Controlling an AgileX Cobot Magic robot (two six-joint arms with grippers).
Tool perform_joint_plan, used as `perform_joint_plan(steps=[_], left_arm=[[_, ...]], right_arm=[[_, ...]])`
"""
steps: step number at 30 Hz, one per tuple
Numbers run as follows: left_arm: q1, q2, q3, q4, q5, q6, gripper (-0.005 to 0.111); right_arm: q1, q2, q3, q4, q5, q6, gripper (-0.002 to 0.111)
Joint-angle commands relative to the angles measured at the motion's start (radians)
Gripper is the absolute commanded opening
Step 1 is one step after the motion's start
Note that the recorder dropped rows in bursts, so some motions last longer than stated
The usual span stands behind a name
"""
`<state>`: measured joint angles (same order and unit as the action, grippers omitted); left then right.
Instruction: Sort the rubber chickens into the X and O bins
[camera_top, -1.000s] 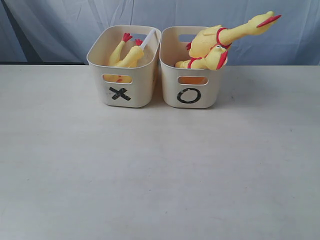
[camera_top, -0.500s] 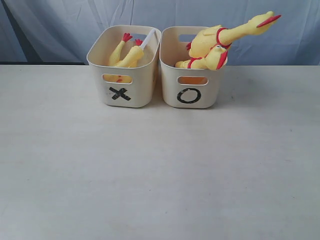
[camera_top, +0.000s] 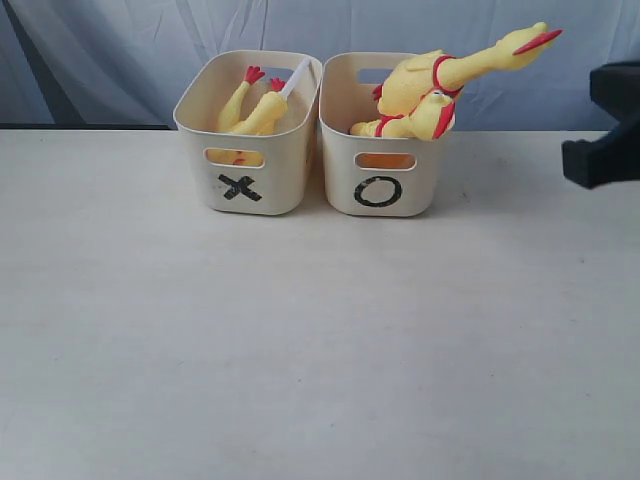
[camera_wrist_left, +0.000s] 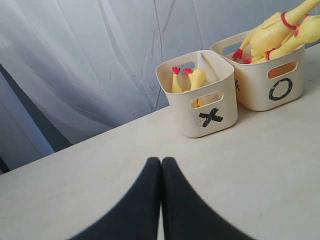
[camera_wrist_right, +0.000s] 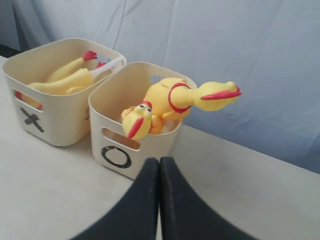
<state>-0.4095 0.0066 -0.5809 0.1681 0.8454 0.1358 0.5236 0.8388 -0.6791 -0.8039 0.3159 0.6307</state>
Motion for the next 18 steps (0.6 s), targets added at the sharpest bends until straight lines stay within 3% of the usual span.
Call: perform_joint_plan(steps=[1,18], left_arm=[[-0.003,-0.007,0.004,0.008,-0.013,-0.004,0.000],[-0.003,-0.007,0.004,0.008,-0.013,-0.002,0.000]], right_arm=[[-0.005,-0.128,0.122,0.004,-0.116,0.099,-0.001],[-0.005,-0.437,0.429,0.182,-0.472,0.155,-0.001]])
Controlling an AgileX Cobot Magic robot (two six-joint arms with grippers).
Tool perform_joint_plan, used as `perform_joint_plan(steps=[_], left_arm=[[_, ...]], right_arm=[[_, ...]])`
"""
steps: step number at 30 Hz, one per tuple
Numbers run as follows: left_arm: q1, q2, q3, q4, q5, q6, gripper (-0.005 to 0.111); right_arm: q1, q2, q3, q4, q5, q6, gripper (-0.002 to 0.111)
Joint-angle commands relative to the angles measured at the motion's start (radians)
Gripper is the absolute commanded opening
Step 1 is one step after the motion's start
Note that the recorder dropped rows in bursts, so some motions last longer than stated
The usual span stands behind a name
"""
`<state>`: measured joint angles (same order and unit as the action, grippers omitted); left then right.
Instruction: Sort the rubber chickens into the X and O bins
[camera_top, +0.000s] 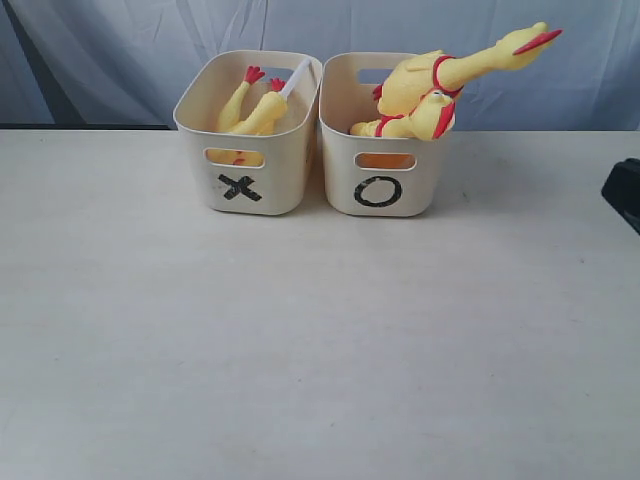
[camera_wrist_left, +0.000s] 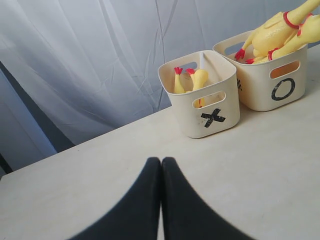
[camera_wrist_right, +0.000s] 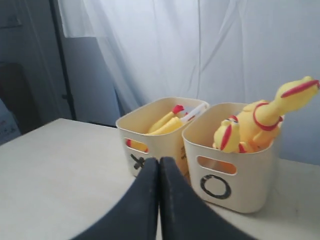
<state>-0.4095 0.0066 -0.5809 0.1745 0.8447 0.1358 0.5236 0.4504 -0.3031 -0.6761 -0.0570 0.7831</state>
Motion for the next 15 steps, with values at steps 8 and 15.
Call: perform_joint_plan(steps=[8,15], left_arm=[[-0.003,-0.007,0.004,0.002,-0.012,-0.002,0.000],[-0.003,-0.007,0.004,0.002,-0.012,-0.002,0.000]], right_arm=[[-0.005,-0.128,0.093,0.164,-0.067,0.002,-0.001],[-0.005,-0.136,0.093,0.173,-0.074,0.002,-0.001]])
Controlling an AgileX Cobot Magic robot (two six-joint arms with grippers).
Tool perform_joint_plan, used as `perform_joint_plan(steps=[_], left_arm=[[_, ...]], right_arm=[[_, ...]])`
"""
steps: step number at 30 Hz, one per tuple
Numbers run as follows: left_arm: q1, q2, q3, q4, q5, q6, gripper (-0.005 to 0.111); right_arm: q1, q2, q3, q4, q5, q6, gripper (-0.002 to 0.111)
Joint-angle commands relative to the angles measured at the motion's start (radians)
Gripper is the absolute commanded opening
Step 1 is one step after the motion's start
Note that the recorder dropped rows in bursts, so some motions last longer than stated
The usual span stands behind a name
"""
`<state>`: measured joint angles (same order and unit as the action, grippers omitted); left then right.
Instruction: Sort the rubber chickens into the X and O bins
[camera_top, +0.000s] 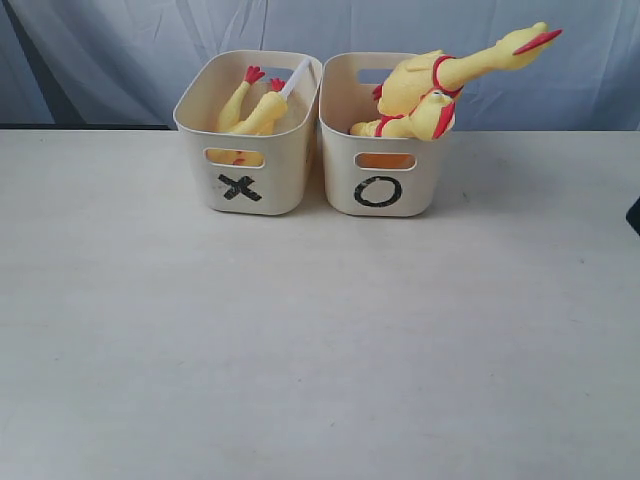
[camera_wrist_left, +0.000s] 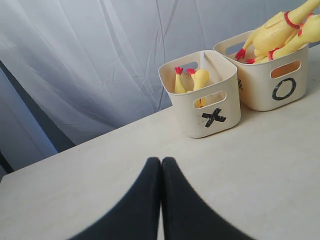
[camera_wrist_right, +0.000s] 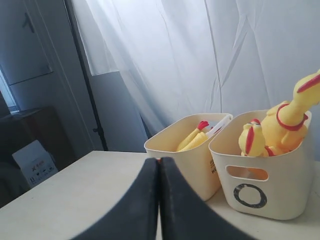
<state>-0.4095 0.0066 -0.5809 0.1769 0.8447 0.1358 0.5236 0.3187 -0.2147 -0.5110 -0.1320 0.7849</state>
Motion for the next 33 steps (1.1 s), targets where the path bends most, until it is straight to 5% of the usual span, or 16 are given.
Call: perform_joint_plan(steps=[1,6,16,23,33], left_arm=[[-0.003,-0.007,0.004,-0.001,-0.012,-0.002,0.000],[0.027,-0.007,0.004,-0.001,-0.012,-0.002,0.000],[0.286,-0.007,0.004,-0.001,-0.012,-0.002,0.000],[0.449,-0.007,0.004,0.000,-0.012,-0.002,0.000],[0.456,-0.007,0.004,0.000,-0.012,-0.002,0.000]], right_arm=[[-0.005,-0.005,0.005,0.008,0.001,0.001,-0.001],[-0.005,-0.005,0.005,0.017,0.004,0.001,-0.001],[-0.010,-0.029,0.005,0.016,0.004,0.001,-0.001],[-0.194,-0.153,0.005,0.016,-0.005,0.001,-0.001],[-0.441,-0.302,0.005,0.016,-0.005,0.001,-0.001]])
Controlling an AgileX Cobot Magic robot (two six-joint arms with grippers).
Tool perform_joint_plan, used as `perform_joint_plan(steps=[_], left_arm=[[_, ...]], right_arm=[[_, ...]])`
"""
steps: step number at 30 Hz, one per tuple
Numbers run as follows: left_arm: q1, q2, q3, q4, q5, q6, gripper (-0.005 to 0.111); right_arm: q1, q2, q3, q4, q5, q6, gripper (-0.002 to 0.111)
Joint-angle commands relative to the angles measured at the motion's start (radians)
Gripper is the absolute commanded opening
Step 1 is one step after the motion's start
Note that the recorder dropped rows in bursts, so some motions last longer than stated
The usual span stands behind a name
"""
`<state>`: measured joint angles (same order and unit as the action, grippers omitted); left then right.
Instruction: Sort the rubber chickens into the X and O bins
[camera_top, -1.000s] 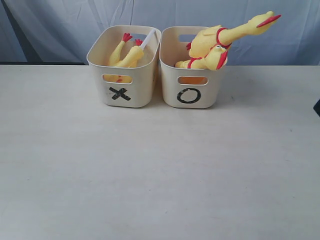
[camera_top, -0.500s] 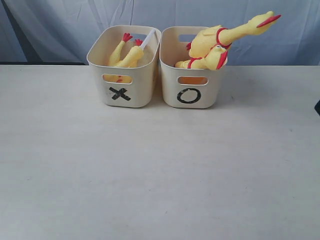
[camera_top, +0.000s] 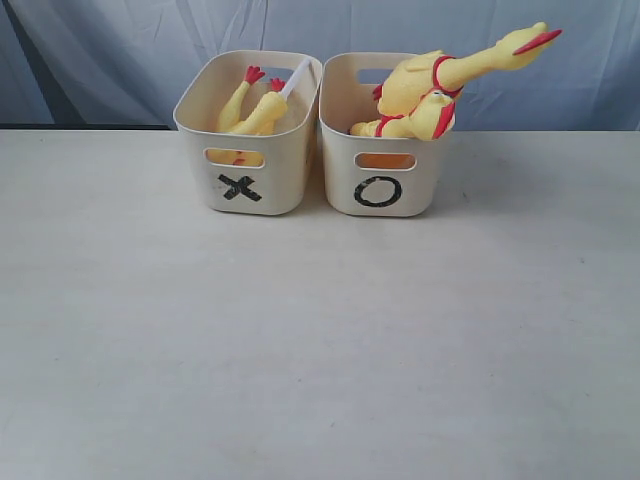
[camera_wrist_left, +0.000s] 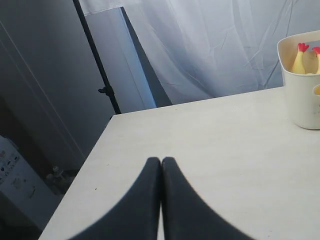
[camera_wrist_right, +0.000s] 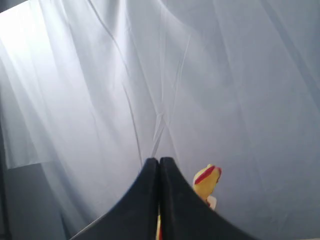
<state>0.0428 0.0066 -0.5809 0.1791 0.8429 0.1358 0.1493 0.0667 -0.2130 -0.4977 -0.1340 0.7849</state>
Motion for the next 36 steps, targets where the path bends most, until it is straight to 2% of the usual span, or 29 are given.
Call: perform_joint_plan(steps=[1,23,26,30,33,36], left_arm=[[0.003,-0.007,0.004,-0.002,-0.010,-0.002,0.000],[0.006,-0.007,0.011,-0.010,-0.020,-0.002,0.000],[0.006,-0.007,0.050,-0.044,-0.149,-0.002,0.000],[0.006,-0.007,0.142,-0.163,-0.475,-0.002,0.000],[0.006,-0.007,0.201,-0.194,-0.666,-0.002,0.000],[0.006,-0.007,0.243,-0.194,-0.780,-0.002,0.000]], right_arm=[[-0.079,-0.067,0.003,0.003,-0.003,0.001,-0.001],[-0.091,-0.067,0.003,0.003,-0.011,0.001,-0.001],[-0.091,-0.067,0.003,0.003,-0.011,0.001,-0.001],[-0.091,-0.067,0.003,0.003,-0.011,0.001,-0.001],[-0.091,-0.067,0.003,0.003,-0.011,0.001,-0.001],[-0.091,-0.067,0.003,0.011,-0.015,0.001,-0.001]])
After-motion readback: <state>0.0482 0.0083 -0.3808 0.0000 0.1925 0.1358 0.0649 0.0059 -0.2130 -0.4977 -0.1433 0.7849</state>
